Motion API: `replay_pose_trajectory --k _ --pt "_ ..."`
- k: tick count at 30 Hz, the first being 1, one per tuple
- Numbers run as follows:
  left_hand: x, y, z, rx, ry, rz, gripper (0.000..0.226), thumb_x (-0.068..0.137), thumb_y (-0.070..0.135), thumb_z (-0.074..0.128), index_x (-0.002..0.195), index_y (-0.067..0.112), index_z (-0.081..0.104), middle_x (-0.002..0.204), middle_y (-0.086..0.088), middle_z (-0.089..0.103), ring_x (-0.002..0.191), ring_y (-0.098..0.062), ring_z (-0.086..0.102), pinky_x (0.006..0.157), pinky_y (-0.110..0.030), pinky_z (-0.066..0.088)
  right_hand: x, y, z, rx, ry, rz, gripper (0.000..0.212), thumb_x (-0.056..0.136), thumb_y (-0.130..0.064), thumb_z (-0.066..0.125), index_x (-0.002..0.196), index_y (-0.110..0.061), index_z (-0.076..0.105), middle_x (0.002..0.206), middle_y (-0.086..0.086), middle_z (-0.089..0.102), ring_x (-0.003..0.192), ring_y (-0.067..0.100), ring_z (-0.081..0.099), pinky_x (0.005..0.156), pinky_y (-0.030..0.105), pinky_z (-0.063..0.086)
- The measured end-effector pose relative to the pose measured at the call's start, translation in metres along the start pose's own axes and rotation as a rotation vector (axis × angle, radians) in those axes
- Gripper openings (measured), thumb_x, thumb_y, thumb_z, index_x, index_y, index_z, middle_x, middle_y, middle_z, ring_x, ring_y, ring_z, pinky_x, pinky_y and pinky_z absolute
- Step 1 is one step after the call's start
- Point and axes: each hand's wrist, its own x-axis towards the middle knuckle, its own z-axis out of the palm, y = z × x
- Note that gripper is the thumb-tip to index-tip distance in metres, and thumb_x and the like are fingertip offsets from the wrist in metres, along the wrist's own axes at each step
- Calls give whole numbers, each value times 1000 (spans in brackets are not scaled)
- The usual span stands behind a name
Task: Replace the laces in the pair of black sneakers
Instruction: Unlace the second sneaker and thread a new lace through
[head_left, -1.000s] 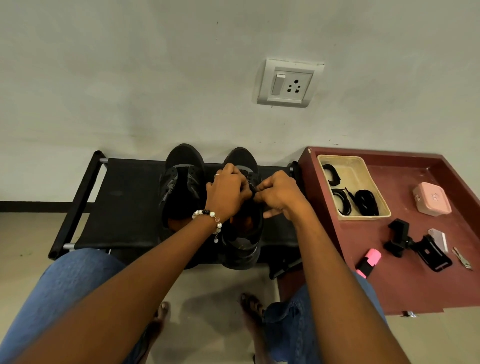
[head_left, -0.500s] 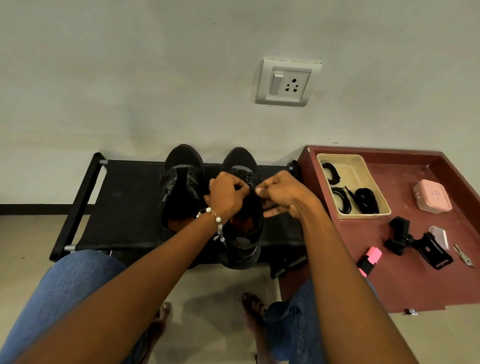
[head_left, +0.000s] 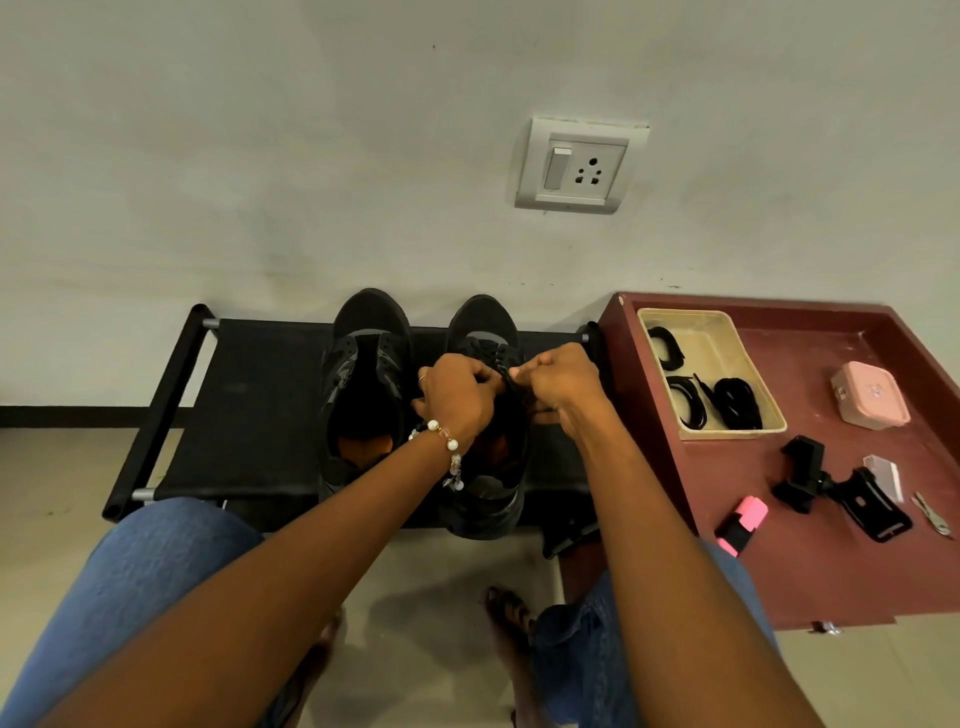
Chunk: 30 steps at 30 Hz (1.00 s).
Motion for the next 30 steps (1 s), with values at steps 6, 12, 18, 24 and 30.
replay_pose_trajectory --k 6,12,18,24,30 --pt "-4 -6 -6 50 8 135 6 84 28 73 88 32 75 105 1 69 118 -31 50 95 -54 44 4 -1 4 -101 76 -81 20 80 -23 60 85 -5 64 90 15 68 82 33 67 73 52 59" --pt "-9 -11 -17 195 -9 202 53 80 28 76 128 20 55 130 -10 43 125 -32 36 101 -37 37 -17 -23 -21 164 232 -192 22 93 -16 50 84 -2 64 88 18 69 84 33 70 77 51 58" --pt "-10 -18 -13 247 5 180 53 82 15 72 130 14 50 130 -13 39 120 -35 41 100 -36 41 -47 -52 -54 1011 158 -430 21 106 -15 37 92 -10 52 68 9 62 57 23 61 66 40 59" --pt "-6 -21 -10 256 30 184 51 83 15 70 130 15 50 129 -13 40 118 -34 45 96 -37 45 -29 -35 -44 217 136 -495 8 96 -21 60 95 -15 65 74 -4 60 66 6 54 67 24 45" --pt "-3 -23 -8 244 55 191 57 82 16 72 133 14 47 132 -14 38 118 -35 46 96 -38 47 -19 -19 -23 -652 -134 -374 17 89 -16 69 103 -7 72 107 11 70 104 24 64 96 37 50"
